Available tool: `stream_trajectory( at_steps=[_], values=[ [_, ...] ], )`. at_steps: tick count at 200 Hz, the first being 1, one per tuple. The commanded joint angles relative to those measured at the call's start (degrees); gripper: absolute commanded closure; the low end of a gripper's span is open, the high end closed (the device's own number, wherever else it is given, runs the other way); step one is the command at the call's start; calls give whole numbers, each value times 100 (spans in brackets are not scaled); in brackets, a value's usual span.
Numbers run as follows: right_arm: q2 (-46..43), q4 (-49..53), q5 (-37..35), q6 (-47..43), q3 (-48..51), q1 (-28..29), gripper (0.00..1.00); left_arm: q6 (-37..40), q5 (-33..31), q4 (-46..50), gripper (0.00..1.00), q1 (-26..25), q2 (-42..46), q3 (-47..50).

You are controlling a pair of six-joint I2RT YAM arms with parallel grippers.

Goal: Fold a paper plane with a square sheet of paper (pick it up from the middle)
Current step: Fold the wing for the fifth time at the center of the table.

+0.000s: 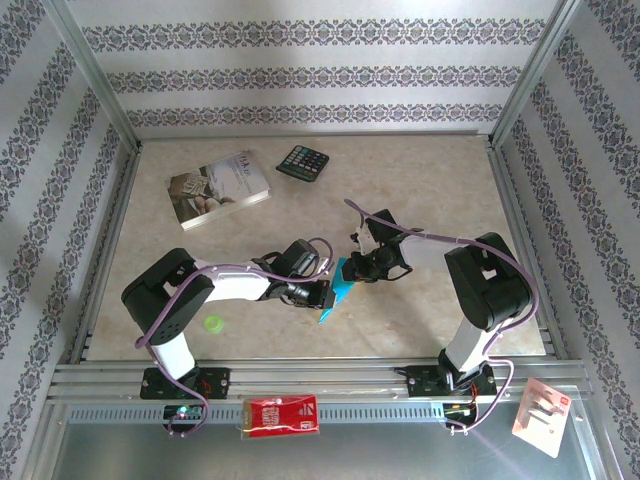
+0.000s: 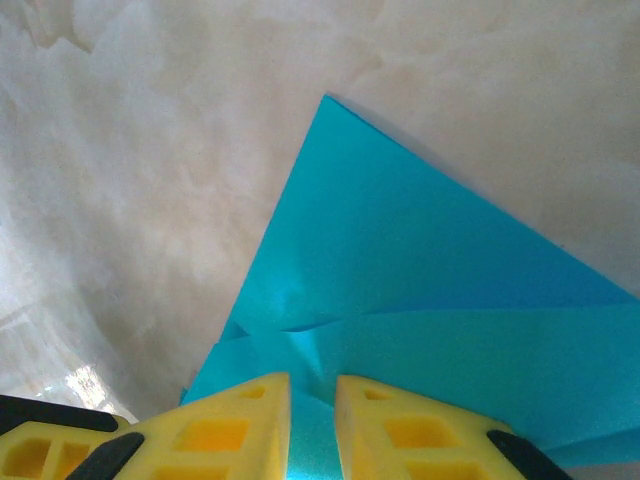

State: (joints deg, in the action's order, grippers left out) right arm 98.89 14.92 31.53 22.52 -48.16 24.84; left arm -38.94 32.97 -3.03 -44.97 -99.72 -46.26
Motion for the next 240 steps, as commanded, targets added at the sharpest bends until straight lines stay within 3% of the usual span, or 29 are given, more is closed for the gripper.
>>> stream_trajectory(
  at_steps=[1,122,240],
  values=[
    [201,213,-261,-51,121,-32,76,157,-50,10,90,76,-142,120],
    [220,221,-287,-59,128,-31,76,234,-263,161,91,60,-138,304],
    [253,215,-264,-64,106,-32,76,-10,245,-22,85,-222,471,219]
  ],
)
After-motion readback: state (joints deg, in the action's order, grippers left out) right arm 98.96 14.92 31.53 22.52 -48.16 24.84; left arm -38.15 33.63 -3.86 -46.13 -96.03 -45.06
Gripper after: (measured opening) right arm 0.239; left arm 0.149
